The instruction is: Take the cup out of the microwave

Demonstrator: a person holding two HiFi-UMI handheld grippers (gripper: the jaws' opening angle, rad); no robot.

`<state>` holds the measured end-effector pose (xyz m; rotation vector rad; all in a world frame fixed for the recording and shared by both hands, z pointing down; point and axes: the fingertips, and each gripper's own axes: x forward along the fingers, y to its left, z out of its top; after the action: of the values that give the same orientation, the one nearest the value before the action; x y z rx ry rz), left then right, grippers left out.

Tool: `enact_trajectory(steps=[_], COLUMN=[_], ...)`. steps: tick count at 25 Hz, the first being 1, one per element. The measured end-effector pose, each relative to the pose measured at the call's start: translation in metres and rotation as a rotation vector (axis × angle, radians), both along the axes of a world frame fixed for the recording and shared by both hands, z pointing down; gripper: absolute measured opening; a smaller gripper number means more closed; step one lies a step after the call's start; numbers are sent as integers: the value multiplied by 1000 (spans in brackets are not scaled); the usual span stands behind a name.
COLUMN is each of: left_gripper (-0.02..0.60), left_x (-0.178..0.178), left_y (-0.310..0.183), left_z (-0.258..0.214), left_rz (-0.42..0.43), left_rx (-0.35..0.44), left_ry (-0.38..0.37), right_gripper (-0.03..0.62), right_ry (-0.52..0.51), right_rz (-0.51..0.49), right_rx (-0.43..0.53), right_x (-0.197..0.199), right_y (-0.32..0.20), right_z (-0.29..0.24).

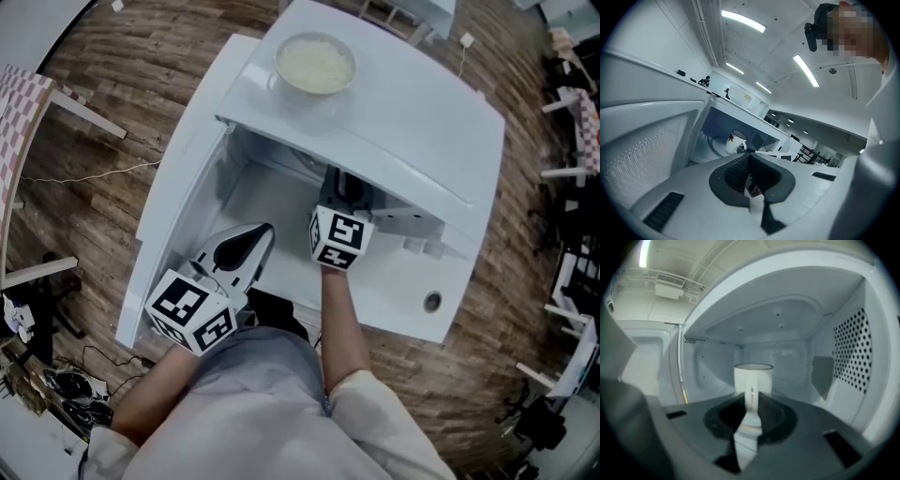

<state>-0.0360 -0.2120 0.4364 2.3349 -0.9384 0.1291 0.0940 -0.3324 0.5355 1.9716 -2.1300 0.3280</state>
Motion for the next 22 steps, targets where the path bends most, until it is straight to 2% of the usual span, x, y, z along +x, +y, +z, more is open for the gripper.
enact_trajectory(steps=[22], left_gripper=[9], left_x=[5], left_y=[4], left_z=[-4], left_rz=[-4], left_rx=[9], left_ry=[12], right_gripper=[71], right_ry=[18], right_rz=[-13], right_rx=[43], right_x=[3], right_y=[21], right_z=[-23])
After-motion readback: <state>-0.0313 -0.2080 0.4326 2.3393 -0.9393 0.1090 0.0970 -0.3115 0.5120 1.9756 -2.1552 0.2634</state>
